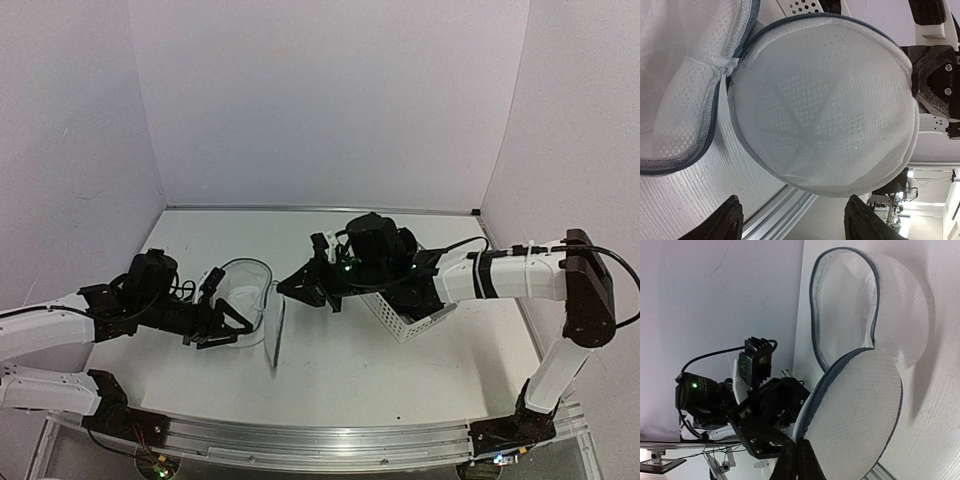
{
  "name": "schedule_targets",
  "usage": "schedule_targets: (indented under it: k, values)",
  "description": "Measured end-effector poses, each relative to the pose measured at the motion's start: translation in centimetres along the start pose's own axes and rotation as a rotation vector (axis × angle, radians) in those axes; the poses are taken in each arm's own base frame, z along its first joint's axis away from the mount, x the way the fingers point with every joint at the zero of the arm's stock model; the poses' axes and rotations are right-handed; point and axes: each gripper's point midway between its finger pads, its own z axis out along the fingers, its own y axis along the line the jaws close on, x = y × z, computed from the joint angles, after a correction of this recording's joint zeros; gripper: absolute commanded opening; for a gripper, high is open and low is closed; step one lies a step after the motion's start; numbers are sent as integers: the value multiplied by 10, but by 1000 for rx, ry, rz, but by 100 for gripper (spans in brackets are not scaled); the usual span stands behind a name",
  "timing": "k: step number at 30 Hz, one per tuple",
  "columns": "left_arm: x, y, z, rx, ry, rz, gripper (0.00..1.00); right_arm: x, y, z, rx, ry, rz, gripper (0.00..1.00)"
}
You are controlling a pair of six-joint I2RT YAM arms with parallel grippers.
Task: Unzip the laundry bag and remove the bra
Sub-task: Pick up the laundry bag from the center of the board, then pass from the right arm to the left
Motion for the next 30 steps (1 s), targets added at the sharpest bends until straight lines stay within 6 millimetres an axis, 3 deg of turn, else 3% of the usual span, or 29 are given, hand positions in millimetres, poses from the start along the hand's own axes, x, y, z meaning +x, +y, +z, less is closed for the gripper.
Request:
schedule_targets:
  k: [6, 17, 22, 30]
  values:
    - [1, -5, -6, 61, -49, -13, 70, -12, 26, 0, -84, -40, 22, 0]
    - [2, 3, -4, 117, -105, -76, 68, -30, 60, -8, -222, -115, 57, 0]
    - [-2, 0, -7, 130, -137, -61, 65, -35, 61, -10, -246, -148, 77, 0]
    - [-7, -18, -18, 139, -158, 98, 72, -44, 60, -11, -245, -201, 97, 0]
